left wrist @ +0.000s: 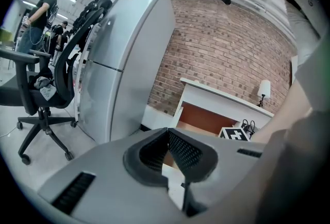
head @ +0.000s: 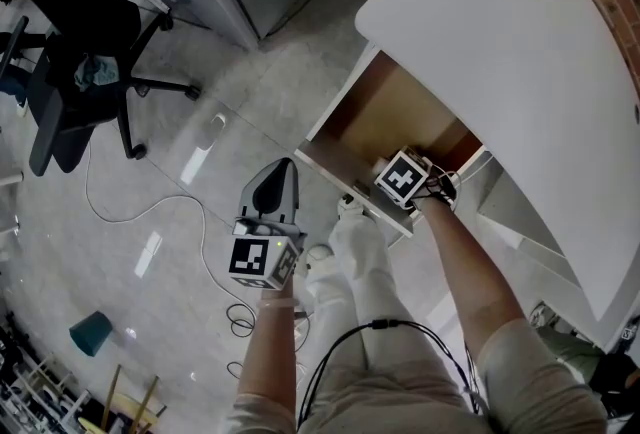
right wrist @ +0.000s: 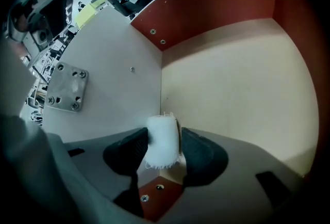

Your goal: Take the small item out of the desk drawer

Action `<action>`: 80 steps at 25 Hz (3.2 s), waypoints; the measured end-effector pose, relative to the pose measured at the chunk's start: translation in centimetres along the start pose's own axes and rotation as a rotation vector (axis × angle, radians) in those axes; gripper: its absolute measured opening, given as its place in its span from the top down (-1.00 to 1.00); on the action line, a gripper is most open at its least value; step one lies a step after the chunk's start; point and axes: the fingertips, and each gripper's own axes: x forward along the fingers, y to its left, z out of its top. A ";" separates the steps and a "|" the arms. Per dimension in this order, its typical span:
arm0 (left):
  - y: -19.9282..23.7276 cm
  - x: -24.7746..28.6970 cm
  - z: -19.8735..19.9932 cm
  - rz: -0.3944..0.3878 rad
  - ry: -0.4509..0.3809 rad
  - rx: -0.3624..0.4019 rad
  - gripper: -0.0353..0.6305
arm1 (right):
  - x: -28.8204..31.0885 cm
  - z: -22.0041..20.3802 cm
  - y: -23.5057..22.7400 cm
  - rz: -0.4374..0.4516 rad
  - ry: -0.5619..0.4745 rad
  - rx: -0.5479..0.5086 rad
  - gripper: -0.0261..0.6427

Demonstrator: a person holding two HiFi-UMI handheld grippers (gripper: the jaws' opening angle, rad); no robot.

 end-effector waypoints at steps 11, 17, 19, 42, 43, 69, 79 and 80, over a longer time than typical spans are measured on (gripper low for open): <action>0.6 -0.4 -0.5 0.005 0.004 0.002 0.88 | 0.5 -0.6 0.3 0.009 0.018 0.009 0.44; 0.8 -0.7 -0.2 0.004 0.007 0.008 0.88 | 0.3 0.0 0.3 -0.018 -0.014 -0.017 0.45; 0.8 -0.9 0.0 0.004 0.008 0.009 0.88 | -0.1 0.3 0.5 -0.020 -0.021 -0.015 0.45; -2.2 -2.5 3.3 -0.048 0.019 0.036 0.88 | -7.8 0.3 0.9 -0.131 -0.199 0.111 0.45; -2.4 -2.6 3.5 -0.052 0.018 0.040 0.88 | -8.3 0.2 1.0 -0.132 -0.210 0.121 0.45; -4.9 -7.0 8.8 -0.075 0.005 0.078 0.88 | -17.8 -0.1 4.2 -0.115 -0.493 0.347 0.45; -6.1 -8.2 10.2 -0.098 -0.005 0.088 0.88 | -21.3 -1.3 5.4 -0.114 -0.599 0.423 0.45; -6.1 -8.4 10.3 -0.098 -0.005 0.088 0.88 | -21.6 -1.4 5.6 -0.111 -0.610 0.433 0.45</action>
